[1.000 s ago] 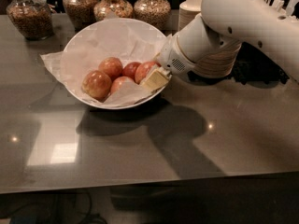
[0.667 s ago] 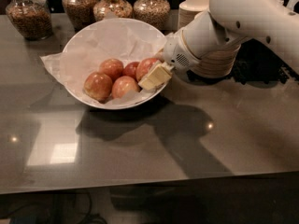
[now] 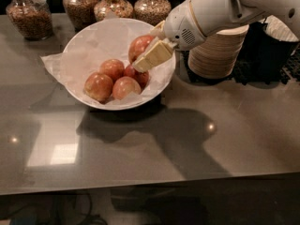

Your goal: Pick apple from white bowl

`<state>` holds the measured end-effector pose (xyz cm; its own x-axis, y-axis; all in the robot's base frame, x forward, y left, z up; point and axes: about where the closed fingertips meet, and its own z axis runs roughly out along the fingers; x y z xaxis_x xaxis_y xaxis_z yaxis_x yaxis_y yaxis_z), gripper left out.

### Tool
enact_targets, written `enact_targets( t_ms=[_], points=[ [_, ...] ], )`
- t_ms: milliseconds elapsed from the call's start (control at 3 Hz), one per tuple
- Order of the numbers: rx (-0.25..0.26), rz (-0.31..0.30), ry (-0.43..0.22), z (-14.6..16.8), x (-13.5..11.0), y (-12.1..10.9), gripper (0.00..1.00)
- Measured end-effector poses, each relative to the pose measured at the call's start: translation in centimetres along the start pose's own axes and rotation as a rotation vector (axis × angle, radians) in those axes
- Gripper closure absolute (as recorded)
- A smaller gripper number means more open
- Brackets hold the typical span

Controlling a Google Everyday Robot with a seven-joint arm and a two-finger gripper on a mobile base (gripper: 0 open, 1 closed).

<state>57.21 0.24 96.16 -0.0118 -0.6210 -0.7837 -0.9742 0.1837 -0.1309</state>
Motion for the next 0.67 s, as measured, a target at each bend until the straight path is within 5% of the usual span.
enact_targets(
  t_ms=[333, 667],
  points=[
    [-0.017, -0.097, -0.04, -1.79, -4.34, 1.18, 1.0],
    [-0.018, -0.097, -0.04, -1.78, -4.34, 1.18, 1.0]
  ],
)
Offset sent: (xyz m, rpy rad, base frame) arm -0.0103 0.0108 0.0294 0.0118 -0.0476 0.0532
